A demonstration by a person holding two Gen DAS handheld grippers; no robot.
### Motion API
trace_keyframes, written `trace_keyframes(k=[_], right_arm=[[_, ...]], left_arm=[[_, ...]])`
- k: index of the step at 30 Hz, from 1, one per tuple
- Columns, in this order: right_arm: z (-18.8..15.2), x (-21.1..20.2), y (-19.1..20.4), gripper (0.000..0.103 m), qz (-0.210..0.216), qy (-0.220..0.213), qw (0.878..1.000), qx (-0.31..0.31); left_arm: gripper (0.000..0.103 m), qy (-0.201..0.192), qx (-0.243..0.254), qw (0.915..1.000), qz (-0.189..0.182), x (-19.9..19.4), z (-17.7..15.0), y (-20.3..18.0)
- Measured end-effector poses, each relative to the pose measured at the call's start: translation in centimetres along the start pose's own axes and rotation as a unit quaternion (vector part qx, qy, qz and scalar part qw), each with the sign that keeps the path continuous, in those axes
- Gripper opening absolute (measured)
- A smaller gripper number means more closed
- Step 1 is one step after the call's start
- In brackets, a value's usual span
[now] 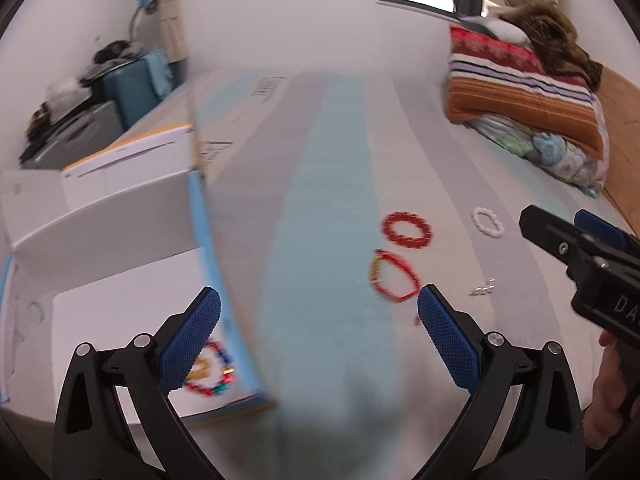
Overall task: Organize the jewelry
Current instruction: 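Move both tools back toward the remaining bracelets on the bed, then grasp the second red cord bracelet with the left tool while the right tool grasps the pearl string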
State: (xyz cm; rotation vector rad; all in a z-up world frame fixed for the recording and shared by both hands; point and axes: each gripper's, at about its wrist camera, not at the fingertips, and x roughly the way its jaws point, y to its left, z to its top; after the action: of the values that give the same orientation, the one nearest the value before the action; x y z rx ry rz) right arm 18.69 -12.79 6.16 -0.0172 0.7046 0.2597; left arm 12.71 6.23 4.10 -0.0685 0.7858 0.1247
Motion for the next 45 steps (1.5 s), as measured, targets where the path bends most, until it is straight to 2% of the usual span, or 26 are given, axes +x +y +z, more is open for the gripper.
trace_keyframes(k=[5,12,17,23,26,28,30,32,34,35,36,38,42,44,45], right_arm=[[-0.6,2.5,-3.7,0.093,-0.020,0.015,1.000,0.013],[-2.8,7.7,-7.7,0.093,-0.041,0.053,0.998,0.017],[-4.6,11.5,-8.9,0.093,-0.034,0.082,0.996,0.017],[-5.9,13.5,-8.4,0.092,-0.029,0.100,0.995,0.010],[-6.2,13.7,-7.6,0.088,-0.031,0.104,0.994,-0.004],[-6.5,14.1,-7.1,0.080,-0.030,0.114,0.993,-0.012],[-7.0,14.9,-6.7,0.064,-0.030,0.132,0.991,-0.020],[-7.4,15.5,-6.2,0.055,-0.032,0.141,0.989,-0.033],[-7.5,15.6,-5.7,0.048,-0.034,0.139,0.989,-0.045],[-7.4,15.6,-5.6,0.040,-0.031,0.140,0.989,-0.045],[-7.4,15.6,-5.4,0.033,-0.032,0.140,0.989,-0.046],[-7.4,15.5,-5.2,0.026,-0.037,0.139,0.988,-0.050],[-7.6,15.3,-5.0,0.012,-0.038,0.136,0.989,-0.047],[-7.6,15.2,-5.0,0.012,-0.037,0.136,0.989,-0.043],[-7.6,15.1,-5.1,0.012,-0.035,0.135,0.990,-0.037]], left_arm=[[0.097,0.013,0.023,0.9996,-0.007,3.3,0.9,-3.7],[0.097,0.033,0.041,0.9984,-0.021,8.7,1.4,-6.5],[0.097,0.050,0.050,0.9973,-0.020,13.4,1.5,-7.4],[0.097,0.084,0.031,0.9955,-0.030,18.0,0.8,-6.5],[0.097,0.090,0.035,0.9949,-0.030,18.8,0.3,-6.3],[0.097,0.089,0.038,0.9949,-0.027,19.0,0.1,-6.2],[0.096,0.083,0.031,0.9957,-0.028,18.9,-0.2,-6.1],[0.091,0.081,0.032,0.9959,-0.025,18.8,-0.5,-6.3],[0.081,0.081,0.039,0.9956,-0.027,18.7,-0.6,-6.5],[0.078,0.082,0.042,0.9954,-0.028,18.7,-0.7,-6.6],[0.072,0.084,0.041,0.9952,-0.031,18.6,-0.6,-6.5],[0.062,0.086,0.037,0.9951,-0.032,18.6,-0.4,-6.3],[0.044,0.091,0.034,0.9947,-0.034,18.5,-0.2,-6.1],[0.034,0.092,0.032,0.9946,-0.036,18.4,-0.2,-5.9],[0.024,0.093,0.032,0.9945,-0.035,18.3,-0.2,-5.9]])
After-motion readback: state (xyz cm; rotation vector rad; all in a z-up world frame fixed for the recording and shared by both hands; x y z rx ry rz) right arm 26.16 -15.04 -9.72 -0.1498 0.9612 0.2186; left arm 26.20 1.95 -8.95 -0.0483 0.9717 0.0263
